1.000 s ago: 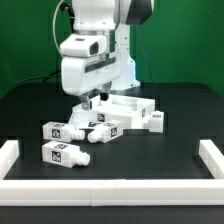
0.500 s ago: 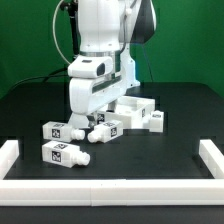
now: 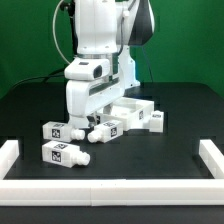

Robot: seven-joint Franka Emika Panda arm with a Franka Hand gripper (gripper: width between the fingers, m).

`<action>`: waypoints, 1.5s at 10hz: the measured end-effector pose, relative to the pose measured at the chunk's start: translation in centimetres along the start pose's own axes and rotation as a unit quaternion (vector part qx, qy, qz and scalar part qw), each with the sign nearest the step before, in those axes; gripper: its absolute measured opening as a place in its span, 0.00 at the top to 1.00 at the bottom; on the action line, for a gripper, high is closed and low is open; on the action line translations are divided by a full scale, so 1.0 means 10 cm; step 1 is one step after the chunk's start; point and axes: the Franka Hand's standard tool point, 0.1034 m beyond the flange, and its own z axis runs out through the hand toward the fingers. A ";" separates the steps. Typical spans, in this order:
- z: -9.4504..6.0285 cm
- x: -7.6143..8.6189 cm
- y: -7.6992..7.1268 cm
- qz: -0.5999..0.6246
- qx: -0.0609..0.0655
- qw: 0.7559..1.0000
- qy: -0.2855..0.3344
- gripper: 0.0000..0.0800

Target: Assemble one leg

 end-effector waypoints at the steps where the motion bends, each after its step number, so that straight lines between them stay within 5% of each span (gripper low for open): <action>1: 0.00 0.00 0.00 0.000 0.000 1.000 0.000 0.70; 2: 0.00 0.00 0.00 0.000 0.000 1.000 0.000 0.87; 5: -0.01 0.00 0.00 0.001 0.001 1.000 -0.001 0.93; 6: -0.06 -0.02 -0.03 0.010 0.010 1.000 -0.007 0.93; 10: -0.85 0.19 -0.01 0.168 0.019 0.985 -0.039 0.93; 12: -0.97 0.43 0.43 0.232 0.015 0.972 -0.042 0.93; 15: -0.91 0.59 0.95 0.279 0.010 0.959 -0.036 0.93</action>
Offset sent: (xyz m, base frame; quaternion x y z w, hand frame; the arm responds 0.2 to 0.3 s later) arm 0.0000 0.0000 0.0000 0.0000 0.0000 0.0000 1.0000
